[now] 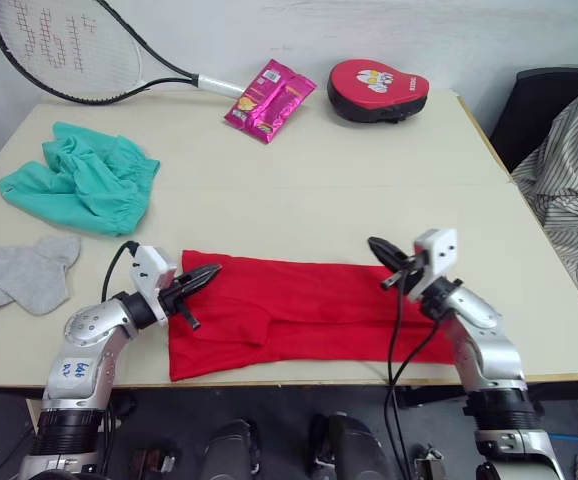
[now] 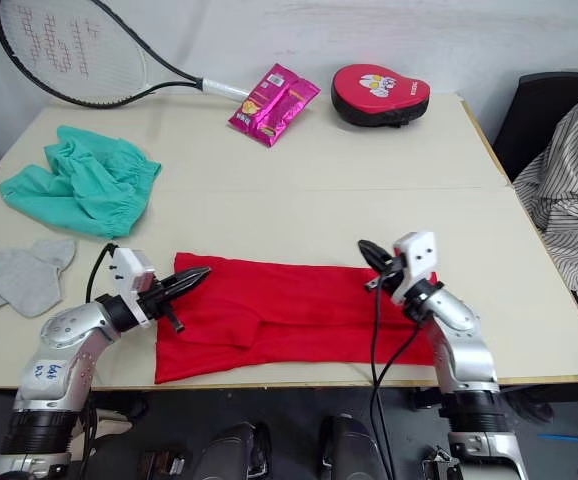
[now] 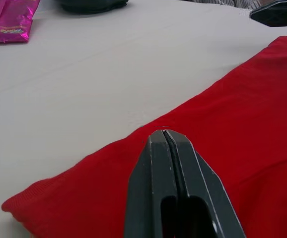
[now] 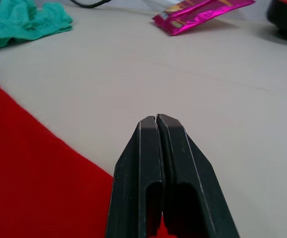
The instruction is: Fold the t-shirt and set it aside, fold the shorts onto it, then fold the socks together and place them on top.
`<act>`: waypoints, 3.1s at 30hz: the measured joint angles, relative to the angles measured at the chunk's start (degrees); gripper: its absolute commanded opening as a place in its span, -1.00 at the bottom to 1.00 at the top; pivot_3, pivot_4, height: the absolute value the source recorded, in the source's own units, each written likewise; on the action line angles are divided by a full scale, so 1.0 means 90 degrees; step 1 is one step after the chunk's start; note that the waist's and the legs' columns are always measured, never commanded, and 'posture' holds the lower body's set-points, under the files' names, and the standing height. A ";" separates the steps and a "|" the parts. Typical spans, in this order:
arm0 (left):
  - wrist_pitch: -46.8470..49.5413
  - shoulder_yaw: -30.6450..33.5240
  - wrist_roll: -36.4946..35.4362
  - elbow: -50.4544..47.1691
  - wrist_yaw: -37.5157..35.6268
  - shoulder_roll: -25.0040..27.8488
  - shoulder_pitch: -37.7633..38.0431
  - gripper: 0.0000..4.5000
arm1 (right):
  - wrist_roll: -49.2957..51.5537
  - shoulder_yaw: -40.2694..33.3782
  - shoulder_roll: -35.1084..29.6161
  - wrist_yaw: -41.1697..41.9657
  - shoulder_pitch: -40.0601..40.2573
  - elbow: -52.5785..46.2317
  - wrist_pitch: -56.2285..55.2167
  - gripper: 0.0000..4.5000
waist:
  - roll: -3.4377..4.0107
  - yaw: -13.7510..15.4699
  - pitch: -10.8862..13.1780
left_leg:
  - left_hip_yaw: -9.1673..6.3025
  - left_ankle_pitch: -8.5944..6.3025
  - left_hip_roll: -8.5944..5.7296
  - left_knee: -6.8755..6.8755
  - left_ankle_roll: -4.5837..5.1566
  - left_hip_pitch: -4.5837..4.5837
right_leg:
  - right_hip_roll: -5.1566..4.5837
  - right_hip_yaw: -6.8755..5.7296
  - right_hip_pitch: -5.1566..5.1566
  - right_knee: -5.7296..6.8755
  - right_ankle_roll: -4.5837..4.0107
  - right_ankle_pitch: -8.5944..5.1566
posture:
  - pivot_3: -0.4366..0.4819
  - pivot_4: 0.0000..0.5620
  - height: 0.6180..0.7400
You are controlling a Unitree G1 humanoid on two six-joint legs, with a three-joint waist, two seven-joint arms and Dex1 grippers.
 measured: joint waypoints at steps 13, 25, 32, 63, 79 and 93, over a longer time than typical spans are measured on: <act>0.0373 -0.0349 0.0659 0.0391 0.0793 -0.0168 -0.0132 -1.00 | -0.0690 0.0356 -0.0113 0.0188 -0.0325 0.1423 -0.0972 -0.98 | 0.0000 -0.0035 0.0000 | 0.0043 -0.0012 0.0004 -0.0024 -0.0003 0.0030 | -0.0002 0.0026 -0.0001 -0.0006 0.0002 0.0001 | -0.05 -0.47 1.00; 0.0519 0.0724 -0.0124 -0.0003 0.0667 0.0058 0.0459 -1.00 | 0.0001 -0.1169 -0.1436 0.0742 0.0475 0.1533 -0.1216 -0.98 | 0.0002 -0.0064 0.0004 | 0.0052 -0.0019 0.0016 -0.0038 -0.0025 0.0027 | 0.0006 0.0029 -0.0015 -0.0014 0.0001 0.0001 | -0.05 -0.47 1.00; 0.0820 0.0781 -0.0547 -0.0452 0.0192 0.0347 0.0375 -1.00 | 0.0335 -0.0887 -0.1444 0.1336 0.0616 0.0330 -0.0791 -0.98 | 0.0006 -0.0016 0.0006 | 0.0051 -0.0027 0.0013 -0.0043 -0.0024 0.0018 | 0.0006 0.0030 -0.0014 -0.0032 0.0002 0.0001 | -0.05 -0.47 1.00; 0.0366 0.0259 -0.1524 -0.2038 -0.1900 0.0946 0.1331 1.00 | -0.1974 0.1859 -0.2883 0.5737 -0.4002 0.5579 -0.0639 -0.36 | 0.0070 -0.0045 0.0057 | 0.0073 -0.0037 0.0040 -0.0032 0.0003 0.0002 | 0.0049 0.0038 -0.0017 -0.0097 0.0001 0.0018 | -0.05 -0.47 1.00; 0.0087 0.0769 -0.1251 -0.1748 -0.0315 0.0114 0.1093 1.00 | -0.3320 0.2146 -0.1919 0.2801 -0.5653 0.6939 -0.1994 -0.99 | 0.0083 -0.0087 0.0065 | 0.0080 -0.0005 0.0056 -0.0032 -0.0048 0.0000 | 0.0068 0.0043 -0.0026 -0.0086 -0.0009 0.0026 | -0.05 -0.47 1.00; 0.0188 0.0956 -0.1131 -0.0871 -0.0254 0.0527 0.0731 1.00 | -0.3222 0.1476 -0.1664 0.2199 -0.5826 0.7407 -0.1670 0.37 | 0.0086 -0.0023 0.0067 | 0.0076 -0.0007 0.0055 -0.0027 -0.0026 -0.0009 | 0.0069 0.0038 -0.0031 -0.0076 -0.0009 0.0026 | -0.05 -0.47 1.00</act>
